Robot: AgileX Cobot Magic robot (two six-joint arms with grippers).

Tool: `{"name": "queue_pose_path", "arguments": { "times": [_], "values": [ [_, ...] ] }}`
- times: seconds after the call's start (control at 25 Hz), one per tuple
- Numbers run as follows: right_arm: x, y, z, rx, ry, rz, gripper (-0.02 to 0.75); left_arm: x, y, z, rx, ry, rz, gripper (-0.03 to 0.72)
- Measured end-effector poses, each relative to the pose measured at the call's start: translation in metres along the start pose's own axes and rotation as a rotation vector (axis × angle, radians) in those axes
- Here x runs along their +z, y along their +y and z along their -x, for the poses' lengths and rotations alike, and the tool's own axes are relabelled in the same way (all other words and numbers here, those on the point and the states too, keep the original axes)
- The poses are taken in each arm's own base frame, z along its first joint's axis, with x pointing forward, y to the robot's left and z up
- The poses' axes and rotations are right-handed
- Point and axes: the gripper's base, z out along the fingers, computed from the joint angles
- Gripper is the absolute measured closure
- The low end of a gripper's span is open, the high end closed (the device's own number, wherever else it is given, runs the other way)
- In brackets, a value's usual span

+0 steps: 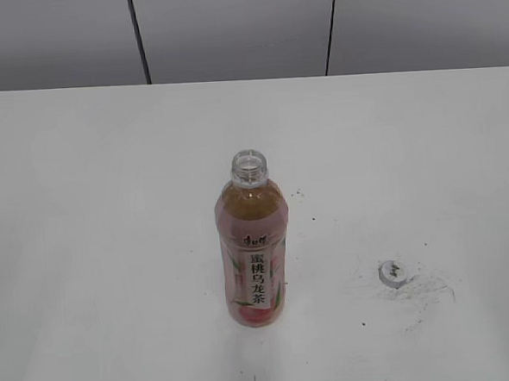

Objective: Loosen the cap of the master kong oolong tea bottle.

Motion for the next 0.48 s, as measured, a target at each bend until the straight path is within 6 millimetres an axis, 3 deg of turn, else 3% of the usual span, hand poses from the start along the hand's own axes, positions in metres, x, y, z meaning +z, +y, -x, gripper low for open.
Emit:
{"name": "queue_pose_path", "arguments": {
  "times": [0.48],
  "values": [
    [-0.0021, -0.0001, -0.0012, 0.029, -0.016, -0.031, 0.163, -0.0017, 0.0006, -0.0009, -0.032, -0.007, 0.054, 0.219]
  ]
}}
